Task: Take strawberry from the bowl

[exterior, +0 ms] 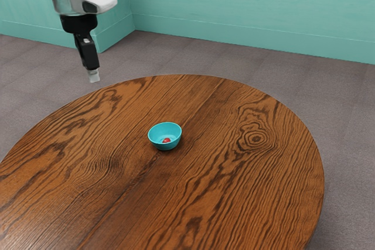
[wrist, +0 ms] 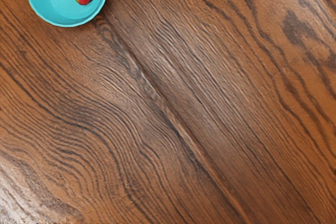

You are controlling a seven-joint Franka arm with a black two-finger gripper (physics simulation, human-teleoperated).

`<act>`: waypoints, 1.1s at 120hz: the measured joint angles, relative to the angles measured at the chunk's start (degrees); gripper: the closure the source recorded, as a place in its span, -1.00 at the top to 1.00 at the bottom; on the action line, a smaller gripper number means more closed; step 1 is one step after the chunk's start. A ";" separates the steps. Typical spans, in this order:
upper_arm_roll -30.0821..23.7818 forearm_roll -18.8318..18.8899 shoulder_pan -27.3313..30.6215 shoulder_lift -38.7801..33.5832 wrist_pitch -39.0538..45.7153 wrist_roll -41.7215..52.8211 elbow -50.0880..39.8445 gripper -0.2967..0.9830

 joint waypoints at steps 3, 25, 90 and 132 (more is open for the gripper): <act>0.00 0.00 0.00 0.00 0.03 -0.78 0.02 0.54; -0.11 0.27 -0.30 3.27 0.39 -5.62 1.82 0.54; -1.40 -2.26 -2.04 25.34 17.47 13.48 1.90 0.54; -1.15 -1.06 -1.08 30.40 31.83 37.07 -0.09 0.54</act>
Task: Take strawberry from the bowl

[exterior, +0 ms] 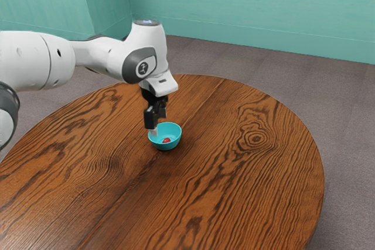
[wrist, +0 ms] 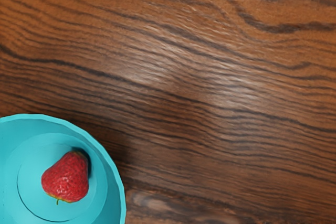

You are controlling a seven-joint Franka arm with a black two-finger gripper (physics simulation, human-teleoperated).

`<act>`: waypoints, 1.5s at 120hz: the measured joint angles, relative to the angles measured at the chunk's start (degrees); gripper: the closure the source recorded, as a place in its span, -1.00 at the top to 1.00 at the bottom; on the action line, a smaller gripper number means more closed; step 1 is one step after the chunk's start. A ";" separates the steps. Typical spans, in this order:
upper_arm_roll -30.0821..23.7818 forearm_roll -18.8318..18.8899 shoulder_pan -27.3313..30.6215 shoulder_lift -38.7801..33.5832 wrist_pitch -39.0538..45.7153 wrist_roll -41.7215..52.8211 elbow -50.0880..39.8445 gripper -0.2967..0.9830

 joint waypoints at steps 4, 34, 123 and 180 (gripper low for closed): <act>0.00 -0.04 0.17 0.18 0.92 1.82 -0.06 0.54; 0.05 -1.57 0.59 2.23 5.93 12.65 -0.70 0.54; 2.27 -9.94 2.46 9.58 10.46 25.77 3.89 0.09; 3.35 -12.43 2.48 13.54 10.63 26.90 8.13 0.09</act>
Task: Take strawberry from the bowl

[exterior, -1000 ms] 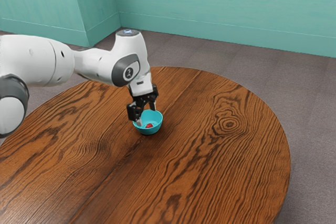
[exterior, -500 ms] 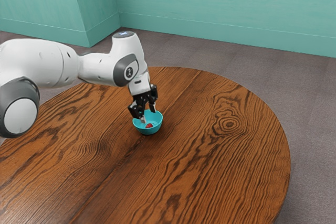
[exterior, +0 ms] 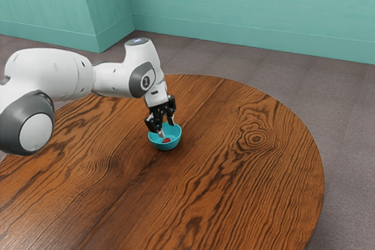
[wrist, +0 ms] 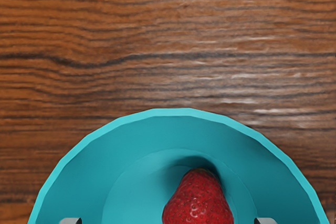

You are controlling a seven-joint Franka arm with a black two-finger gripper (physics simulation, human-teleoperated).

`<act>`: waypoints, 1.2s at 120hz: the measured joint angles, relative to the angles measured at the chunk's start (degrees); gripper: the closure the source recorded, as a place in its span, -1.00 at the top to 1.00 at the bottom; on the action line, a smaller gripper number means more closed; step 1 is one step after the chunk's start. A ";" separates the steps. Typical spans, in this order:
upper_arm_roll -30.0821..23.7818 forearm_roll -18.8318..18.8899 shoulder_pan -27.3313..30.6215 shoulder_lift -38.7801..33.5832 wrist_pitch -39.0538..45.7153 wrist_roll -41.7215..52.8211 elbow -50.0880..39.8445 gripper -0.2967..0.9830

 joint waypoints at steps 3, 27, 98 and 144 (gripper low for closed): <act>0.00 -0.17 0.02 0.04 0.00 0.04 -0.08 0.09; 0.00 -1.38 0.09 0.64 0.01 0.39 -0.42 0.09; 0.04 -2.20 0.31 1.29 0.08 1.39 -0.56 -0.01; 0.09 -2.12 0.62 2.43 0.09 2.65 -0.51 -0.02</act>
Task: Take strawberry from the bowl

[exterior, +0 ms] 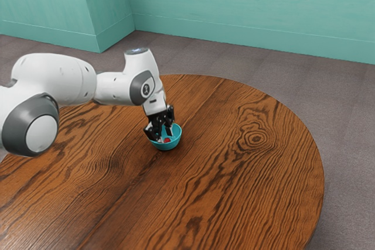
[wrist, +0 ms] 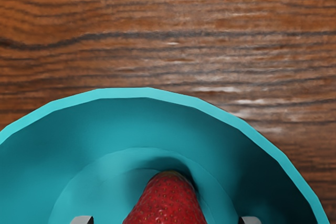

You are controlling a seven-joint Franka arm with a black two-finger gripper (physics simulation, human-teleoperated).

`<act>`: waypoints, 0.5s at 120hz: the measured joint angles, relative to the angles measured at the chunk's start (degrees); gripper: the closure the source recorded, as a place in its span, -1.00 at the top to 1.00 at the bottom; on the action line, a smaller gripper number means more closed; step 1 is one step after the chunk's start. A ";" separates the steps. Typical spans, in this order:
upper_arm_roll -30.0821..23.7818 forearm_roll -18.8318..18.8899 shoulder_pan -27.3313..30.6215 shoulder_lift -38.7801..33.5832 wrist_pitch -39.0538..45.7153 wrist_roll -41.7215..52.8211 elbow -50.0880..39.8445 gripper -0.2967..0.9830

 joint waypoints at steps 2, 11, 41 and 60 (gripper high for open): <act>0.00 0.01 0.00 0.04 0.00 0.04 0.00 -0.02; 0.00 0.01 0.00 0.17 -0.01 0.18 0.06 -0.02; 0.00 0.12 -0.09 0.88 0.67 0.59 0.82 -0.02; -0.01 0.10 -0.10 1.48 1.25 0.82 0.91 -0.02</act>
